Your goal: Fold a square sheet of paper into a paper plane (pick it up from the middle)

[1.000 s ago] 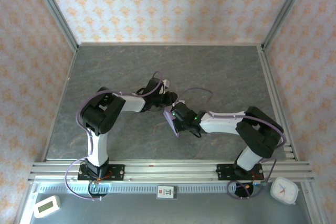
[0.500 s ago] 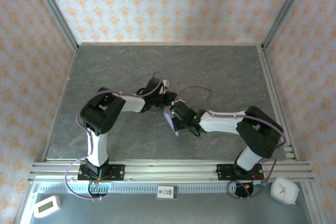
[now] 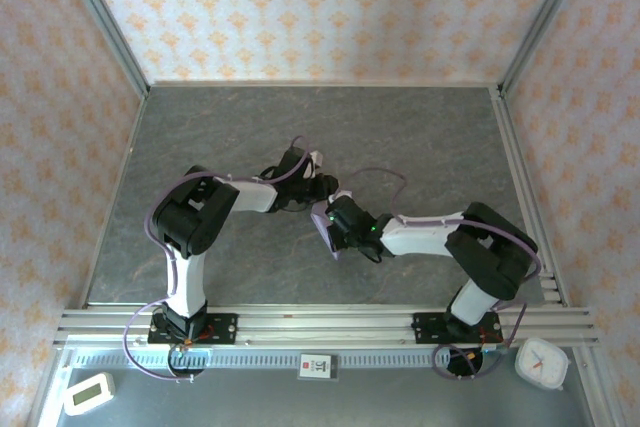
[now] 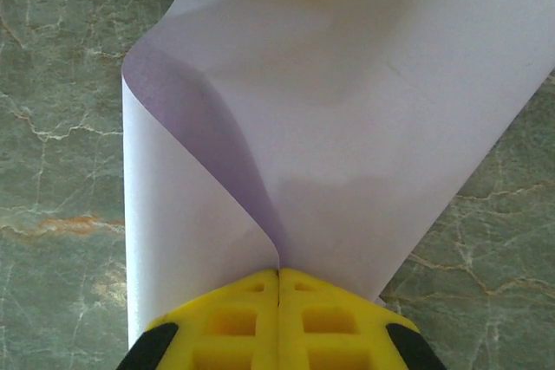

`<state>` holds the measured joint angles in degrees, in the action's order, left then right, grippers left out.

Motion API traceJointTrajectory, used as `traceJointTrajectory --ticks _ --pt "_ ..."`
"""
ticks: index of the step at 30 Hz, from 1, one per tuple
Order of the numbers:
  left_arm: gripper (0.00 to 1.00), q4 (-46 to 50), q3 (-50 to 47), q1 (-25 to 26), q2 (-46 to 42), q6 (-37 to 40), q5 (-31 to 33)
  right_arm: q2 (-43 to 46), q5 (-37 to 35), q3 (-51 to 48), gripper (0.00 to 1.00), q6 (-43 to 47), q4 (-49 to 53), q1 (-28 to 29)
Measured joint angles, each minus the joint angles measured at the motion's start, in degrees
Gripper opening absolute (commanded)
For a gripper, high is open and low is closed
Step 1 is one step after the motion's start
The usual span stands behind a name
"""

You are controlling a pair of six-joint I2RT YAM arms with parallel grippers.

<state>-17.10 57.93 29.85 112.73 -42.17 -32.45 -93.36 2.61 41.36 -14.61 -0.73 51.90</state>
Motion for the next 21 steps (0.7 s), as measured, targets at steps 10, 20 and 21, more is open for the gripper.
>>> traceJointTrajectory --ticks 10,20,21 --pt "0.16 3.78 -1.88 -4.98 -11.87 -2.86 0.02 0.63 0.0 -1.99 0.0 -0.98 -3.17 0.0" --pt "0.01 -6.51 -20.52 0.87 -21.0 -13.49 -2.08 0.63 0.24 -2.05 0.0 -1.05 -3.41 -0.11" --pt "0.01 -7.19 -21.07 1.86 -20.98 -14.34 -2.08 0.63 0.35 -2.05 0.0 -1.05 -3.41 -0.17"
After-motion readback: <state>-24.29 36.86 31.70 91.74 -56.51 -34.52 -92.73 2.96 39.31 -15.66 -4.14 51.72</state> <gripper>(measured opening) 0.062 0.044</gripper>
